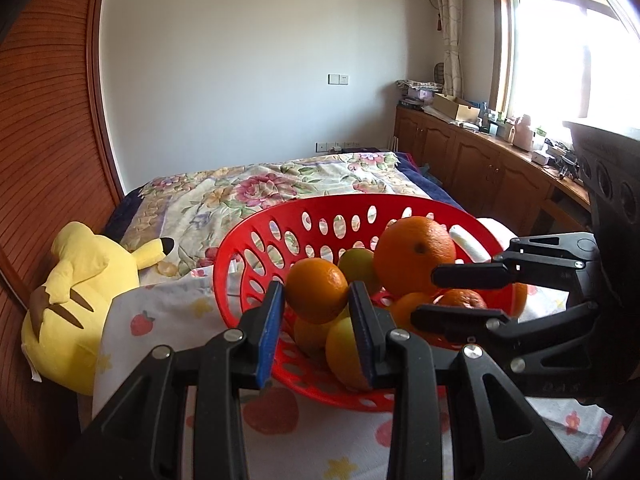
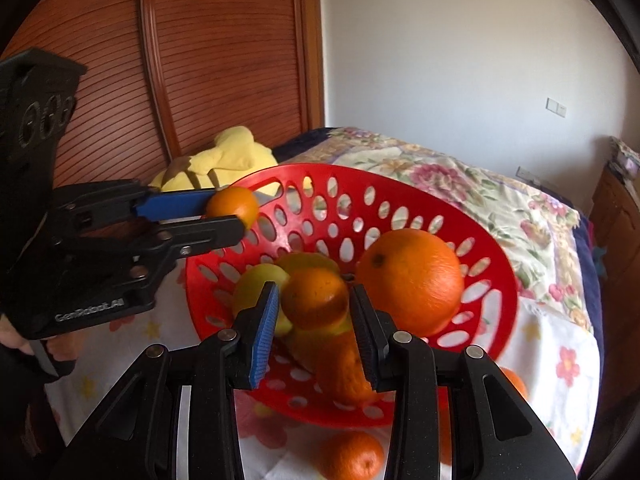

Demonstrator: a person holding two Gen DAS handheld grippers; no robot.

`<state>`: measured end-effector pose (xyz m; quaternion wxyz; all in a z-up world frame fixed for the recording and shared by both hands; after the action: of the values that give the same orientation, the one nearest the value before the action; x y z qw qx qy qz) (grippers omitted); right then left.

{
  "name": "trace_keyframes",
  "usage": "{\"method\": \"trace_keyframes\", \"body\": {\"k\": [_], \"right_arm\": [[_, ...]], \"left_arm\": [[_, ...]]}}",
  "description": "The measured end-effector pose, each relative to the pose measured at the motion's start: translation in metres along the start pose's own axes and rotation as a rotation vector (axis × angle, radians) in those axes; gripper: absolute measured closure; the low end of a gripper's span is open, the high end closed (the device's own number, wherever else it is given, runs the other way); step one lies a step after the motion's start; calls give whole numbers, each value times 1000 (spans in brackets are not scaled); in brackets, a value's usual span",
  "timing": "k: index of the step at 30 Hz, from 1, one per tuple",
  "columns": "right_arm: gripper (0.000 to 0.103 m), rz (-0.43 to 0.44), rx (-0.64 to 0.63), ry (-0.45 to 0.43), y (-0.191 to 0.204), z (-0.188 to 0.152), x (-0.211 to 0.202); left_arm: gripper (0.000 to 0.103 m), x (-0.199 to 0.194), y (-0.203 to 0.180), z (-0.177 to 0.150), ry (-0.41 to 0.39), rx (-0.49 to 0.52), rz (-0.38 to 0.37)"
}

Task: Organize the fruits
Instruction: 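Carry both small oranges over the red basket and open both tools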

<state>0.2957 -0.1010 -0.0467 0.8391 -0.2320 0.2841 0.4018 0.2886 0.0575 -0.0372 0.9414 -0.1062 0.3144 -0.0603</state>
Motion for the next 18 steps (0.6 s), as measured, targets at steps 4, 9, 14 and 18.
{"method": "trace_keyframes", "body": {"k": [4,9,14,18], "right_arm": [[67,9,-10,-4,0,3,7],[67,1,-24,-9,-2,4,10],[67,3,0,-16,-9,0,8],[67,-11,4,-34,-12,-1,-1]], "left_arm": [[71,11,4,3,5,-5,4],[71,22,8,4,17,-6,10],[71,30,6,4,29,5,17],[71,35,5,8,35,8,25]]}}
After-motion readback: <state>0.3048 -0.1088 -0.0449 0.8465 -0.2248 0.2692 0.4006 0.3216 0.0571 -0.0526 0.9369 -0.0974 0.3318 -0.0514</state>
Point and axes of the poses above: each gripper's, at about its wrist camera, not at the fingertips, and x roughly the way its jaws point, y to its left, z to its top, the point moved 2 cm from there along x, roughly the way its jaws point, and after that the axes turned 14 degrees about -x, right-handed, at the moved point
